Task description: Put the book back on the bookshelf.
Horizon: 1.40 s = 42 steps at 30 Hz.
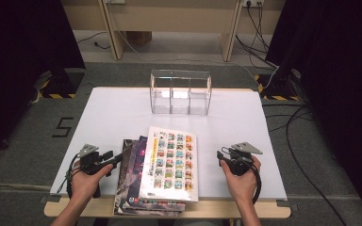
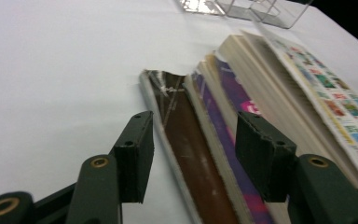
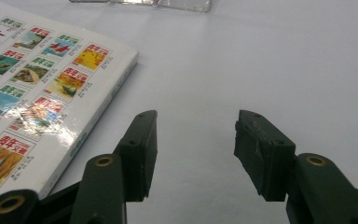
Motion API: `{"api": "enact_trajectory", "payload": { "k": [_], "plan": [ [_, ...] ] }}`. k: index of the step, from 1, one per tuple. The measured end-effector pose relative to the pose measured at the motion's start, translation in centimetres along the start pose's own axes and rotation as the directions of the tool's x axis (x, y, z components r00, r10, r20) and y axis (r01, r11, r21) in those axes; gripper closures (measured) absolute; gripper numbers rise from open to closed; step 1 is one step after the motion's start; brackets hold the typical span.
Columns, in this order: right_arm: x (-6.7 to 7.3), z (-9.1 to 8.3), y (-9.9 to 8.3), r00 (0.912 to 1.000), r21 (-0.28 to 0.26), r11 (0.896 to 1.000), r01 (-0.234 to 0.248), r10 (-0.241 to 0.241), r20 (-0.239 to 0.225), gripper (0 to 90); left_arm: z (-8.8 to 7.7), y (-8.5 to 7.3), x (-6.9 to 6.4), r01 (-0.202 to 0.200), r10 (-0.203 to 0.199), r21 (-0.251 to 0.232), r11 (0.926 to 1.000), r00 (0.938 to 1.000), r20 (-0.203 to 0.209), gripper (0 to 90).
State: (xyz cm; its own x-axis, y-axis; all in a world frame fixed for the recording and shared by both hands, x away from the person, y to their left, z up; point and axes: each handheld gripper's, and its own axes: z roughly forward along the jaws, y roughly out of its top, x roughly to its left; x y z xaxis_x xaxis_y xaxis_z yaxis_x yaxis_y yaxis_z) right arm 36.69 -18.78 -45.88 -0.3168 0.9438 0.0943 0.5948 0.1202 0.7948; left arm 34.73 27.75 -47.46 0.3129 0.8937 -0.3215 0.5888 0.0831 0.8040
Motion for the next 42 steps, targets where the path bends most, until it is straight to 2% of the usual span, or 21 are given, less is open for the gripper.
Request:
{"api": "enact_trajectory", "payload": {
  "k": [1,5,10,11,15,20,24,27,35,42],
  "plan": [
    [0.1,0.0,0.1,1.0000,0.000,1.000,0.002,-0.002,-0.006,48.3,0.0,0.0,0.0,0.000,0.000,0.000,1.0000,1.0000,0.000,46.8],
    [0.6,0.2,0.5,0.9996,0.022,1.000,0.008,-0.008,-0.026,47.9,-0.3,0.9,-1.1,-0.007,0.006,0.009,0.9999,0.9989,0.045,47.1],
    [1.2,0.4,0.7,0.9988,0.043,0.999,0.017,-0.015,-0.046,47.5,0.2,1.4,-2.2,-0.021,0.019,0.028,0.9994,0.9962,0.085,47.3],
    [1.5,0.4,0.8,0.9981,0.049,0.998,0.025,-0.022,-0.057,47.1,0.6,1.7,-2.8,-0.026,0.022,0.038,0.9989,0.9941,0.107,47.3],
    [2.0,0.5,1.1,0.9971,0.062,0.998,0.026,-0.021,-0.073,46.4,1.2,2.1,-3.7,-0.039,0.031,0.056,0.9977,0.9906,0.133,47.3],
    [3.4,0.3,1.5,0.9942,0.089,0.995,0.039,-0.029,-0.103,45.8,2.7,2.4,-4.8,-0.055,0.033,0.119,0.9914,0.9834,0.179,46.6],
    [4.1,0.5,1.5,0.9918,0.110,0.993,0.046,-0.032,-0.124,45.7,3.4,2.5,-5.3,-0.065,0.040,0.129,0.9894,0.9811,0.190,46.4],
    [4.6,0.8,1.4,0.9892,0.134,0.990,0.046,-0.027,-0.144,45.6,4.4,2.5,-5.7,-0.081,0.049,0.163,0.9832,0.9796,0.195,46.0],
    [5.3,2.5,1.9,0.9795,0.198,0.980,0.038,0.003,-0.202,44.7,5.5,2.4,-5.9,-0.052,0.014,0.201,0.9783,0.9824,0.186,44.7],
    [5.7,4.2,2.3,0.9706,0.235,0.970,0.056,0.002,-0.241,43.8,6.0,2.2,-6.0,-0.030,-0.012,0.224,0.9740,0.9828,0.184,44.3]
  ]
}}
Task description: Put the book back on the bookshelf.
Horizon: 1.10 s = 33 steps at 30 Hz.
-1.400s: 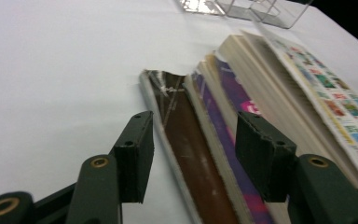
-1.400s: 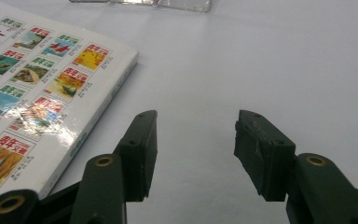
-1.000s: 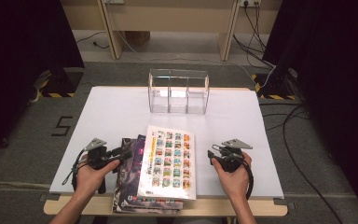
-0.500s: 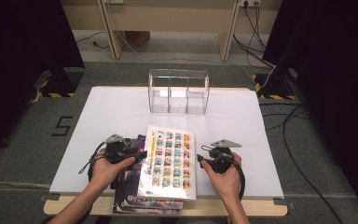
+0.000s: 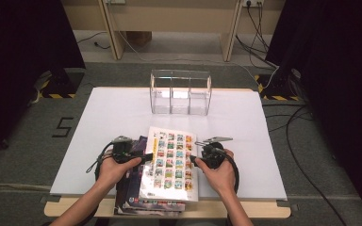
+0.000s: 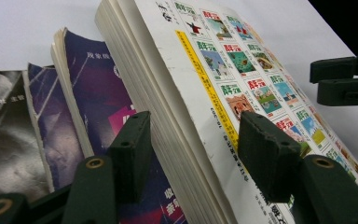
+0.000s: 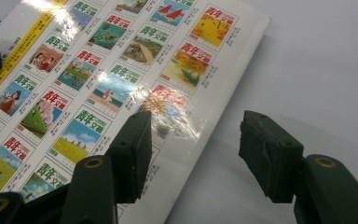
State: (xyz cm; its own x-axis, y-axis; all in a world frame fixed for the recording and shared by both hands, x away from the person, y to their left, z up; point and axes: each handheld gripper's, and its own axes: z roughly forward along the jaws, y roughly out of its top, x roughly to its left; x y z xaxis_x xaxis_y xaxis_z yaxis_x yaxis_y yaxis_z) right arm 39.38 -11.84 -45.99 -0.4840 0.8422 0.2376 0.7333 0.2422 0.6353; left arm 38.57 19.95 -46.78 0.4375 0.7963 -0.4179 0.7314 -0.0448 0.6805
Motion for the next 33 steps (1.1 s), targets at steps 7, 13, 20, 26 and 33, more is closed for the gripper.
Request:
{"api": "enact_trajectory", "payload": {
  "k": [7,13,20,26,33],
  "plan": [
    [-0.4,1.2,0.9,0.9979,0.029,0.999,-0.028,0.029,-0.058,42.2,0.7,-0.1,-0.2,0.021,-0.021,0.021,0.9996,0.9998,-0.005,43.3],
    [-0.7,1.7,1.1,0.9928,0.034,0.998,-0.057,0.060,-0.104,39.9,0.7,0.1,-0.3,0.063,-0.062,0.024,0.9977,0.9978,-0.023,44.3],
    [-0.5,1.8,1.1,0.9920,0.037,0.997,-0.073,0.076,-0.100,37.5,0.1,0.5,-0.6,0.116,-0.116,-0.005,0.9932,0.9932,-0.013,49.7],
    [-0.3,1.9,1.1,0.9920,0.037,0.996,-0.087,0.090,-0.089,36.5,-0.7,0.7,-1.3,0.157,-0.155,-0.062,0.9857,0.9871,0.042,52.9],
    [-0.2,1.9,1.1,0.9919,0.036,0.994,-0.099,0.102,-0.076,35.2,0.2,-0.4,-1.5,0.210,-0.210,0.019,0.9776,0.9725,0.099,55.9]
  ]
}}
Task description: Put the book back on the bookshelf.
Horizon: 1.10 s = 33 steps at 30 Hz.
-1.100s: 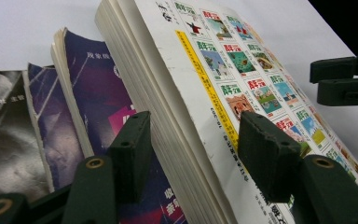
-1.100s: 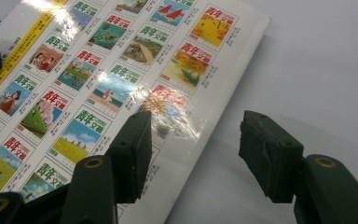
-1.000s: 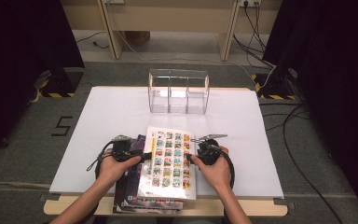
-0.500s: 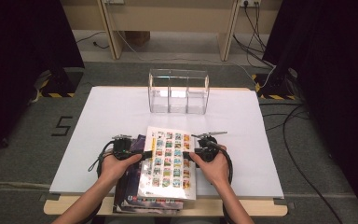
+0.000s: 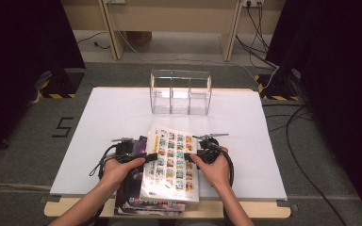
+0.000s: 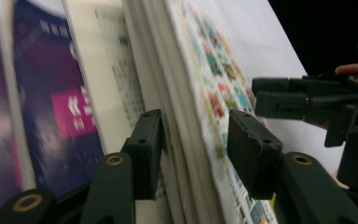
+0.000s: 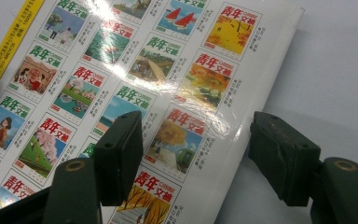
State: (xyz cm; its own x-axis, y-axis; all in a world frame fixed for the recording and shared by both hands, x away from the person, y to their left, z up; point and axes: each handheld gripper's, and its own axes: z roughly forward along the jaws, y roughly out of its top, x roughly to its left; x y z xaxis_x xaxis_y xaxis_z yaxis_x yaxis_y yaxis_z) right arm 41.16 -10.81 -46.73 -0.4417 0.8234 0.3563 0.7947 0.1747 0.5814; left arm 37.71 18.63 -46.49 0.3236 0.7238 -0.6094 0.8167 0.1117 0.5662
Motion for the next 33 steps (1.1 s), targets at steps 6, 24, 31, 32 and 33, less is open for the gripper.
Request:
{"api": "enact_trajectory", "payload": {
  "k": [6,24,31,32,33],
  "plan": [
    [0.0,0.0,0.2,0.9999,0.007,1.000,0.005,-0.005,0.009,34.7,0.7,-0.6,0.5,0.028,-0.029,0.024,0.9993,0.9991,0.030,66.0],
    [-2.8,1.0,3.1,0.9973,0.063,0.996,-0.068,0.070,-0.024,35.8,2.0,1.3,1.6,0.089,-0.082,-0.076,0.9931,0.9933,0.080,74.8],
    [-3.3,1.8,3.8,0.9903,0.090,0.989,-0.115,0.122,-0.067,34.9,1.7,1.5,1.9,0.080,-0.075,-0.082,0.9935,0.9955,0.058,74.6],
    [-3.3,2.1,4.0,0.9883,0.096,0.988,-0.124,0.131,-0.078,33.7,1.6,1.6,2.1,0.069,-0.065,-0.073,0.9950,0.9966,0.050,74.4],
    [-3.3,2.1,4.0,0.9883,0.096,0.988,-0.124,0.131,-0.078,33.7,1.6,1.6,2.1,0.069,-0.065,-0.073,0.9950,0.9966,0.050,74.4]
  ]
}}
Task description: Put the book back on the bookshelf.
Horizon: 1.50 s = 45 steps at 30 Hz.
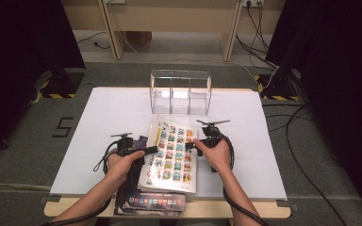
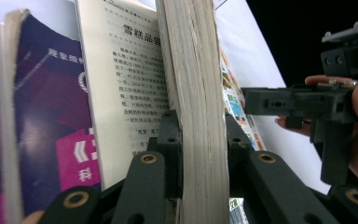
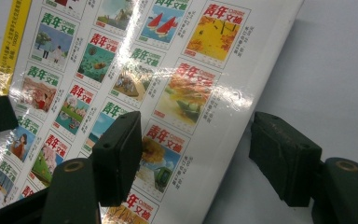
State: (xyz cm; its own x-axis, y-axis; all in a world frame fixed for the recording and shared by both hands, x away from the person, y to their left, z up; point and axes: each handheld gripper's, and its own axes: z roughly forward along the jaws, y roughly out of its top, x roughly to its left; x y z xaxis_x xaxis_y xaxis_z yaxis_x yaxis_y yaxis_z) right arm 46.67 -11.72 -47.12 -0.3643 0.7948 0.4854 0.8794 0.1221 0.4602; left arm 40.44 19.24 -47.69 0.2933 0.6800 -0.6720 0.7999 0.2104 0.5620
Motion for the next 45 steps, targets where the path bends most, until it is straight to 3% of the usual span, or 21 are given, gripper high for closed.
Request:
{"api": "enact_trajectory", "payload": {
  "k": [2,5,8,11,17,21,27,30,33,34,36,38,40,45],
  "plan": [
    [0.0,0.5,0.2,0.9989,0.005,1.000,-0.030,0.030,-0.036,31.0,-0.2,0.2,0.4,-0.010,0.010,0.028,0.9996,0.9999,-0.006,74.0],
    [0.2,0.9,0.6,0.9985,0.016,0.999,-0.029,0.030,-0.047,29.7,-0.5,0.7,0.9,-0.008,0.008,0.089,0.9960,1.0000,0.001,73.1],
    [0.4,1.1,0.8,0.9986,0.026,0.999,-0.029,0.030,-0.044,28.7,-0.5,1.0,1.0,-0.011,0.011,0.110,0.9939,0.9999,-0.002,72.8],
    [0.2,1.2,1.3,0.9969,0.053,0.997,-0.051,0.054,-0.057,29.2,-0.5,1.1,0.8,-0.029,0.031,0.122,0.9921,0.9994,-0.014,72.0],
    [0.3,1.4,1.4,0.9959,0.045,0.997,-0.065,0.068,-0.059,31.1,-0.4,1.3,0.5,-0.058,0.063,0.140,0.9884,0.9976,-0.029,70.7],
    [0.0,1.4,1.5,0.9922,0.044,0.995,-0.092,0.095,-0.081,34.2,-0.3,1.3,0.9,-0.037,0.041,0.149,0.9881,0.9989,-0.021,70.8],
    [-0.4,1.4,1.6,0.9878,0.049,0.992,-0.115,0.119,-0.100,37.0,-0.3,1.5,0.8,-0.037,0.042,0.160,0.9864,0.9988,-0.024,70.9],
    [-0.2,1.2,1.6,0.9893,0.041,0.993,-0.108,0.111,-0.095,40.2,-0.3,1.6,0.6,-0.049,0.056,0.168,0.9845,0.9979,-0.032,70.9],
    [0.5,-0.4,2.1,0.9949,0.000,0.998,-0.061,0.061,-0.080,54.3,-0.3,1.8,0.6,-0.051,0.058,0.186,0.9813,0.9976,-0.036,70.9],
    [0.5,-0.4,2.1,0.9949,0.000,0.998,-0.061,0.061,-0.080,54.3,-0.3,1.8,0.6,-0.051,0.058,0.186,0.9813,0.9976,-0.036,70.7],
    [1.4,-1.4,2.4,0.9928,-0.045,0.998,-0.046,0.041,-0.113,61.6,-0.3,1.8,0.6,-0.051,0.059,0.183,0.9818,0.9973,-0.043,70.0],
    [1.6,-1.6,2.5,0.9909,-0.054,0.997,-0.050,0.043,-0.128,62.9,-0.3,1.7,0.7,-0.046,0.055,0.181,0.9824,0.9975,-0.045,69.8],
    [1.9,-1.6,2.7,0.9838,-0.065,0.996,-0.062,0.050,-0.172,64.2,-0.3,1.7,0.9,-0.040,0.049,0.182,0.9825,0.9980,-0.041,69.7],
    [1.9,-0.6,3.2,0.9802,-0.026,0.998,-0.052,0.046,-0.193,63.8,-0.4,1.8,1.0,-0.044,0.052,0.178,0.9830,0.9977,-0.044,69.3]
  ]
}}
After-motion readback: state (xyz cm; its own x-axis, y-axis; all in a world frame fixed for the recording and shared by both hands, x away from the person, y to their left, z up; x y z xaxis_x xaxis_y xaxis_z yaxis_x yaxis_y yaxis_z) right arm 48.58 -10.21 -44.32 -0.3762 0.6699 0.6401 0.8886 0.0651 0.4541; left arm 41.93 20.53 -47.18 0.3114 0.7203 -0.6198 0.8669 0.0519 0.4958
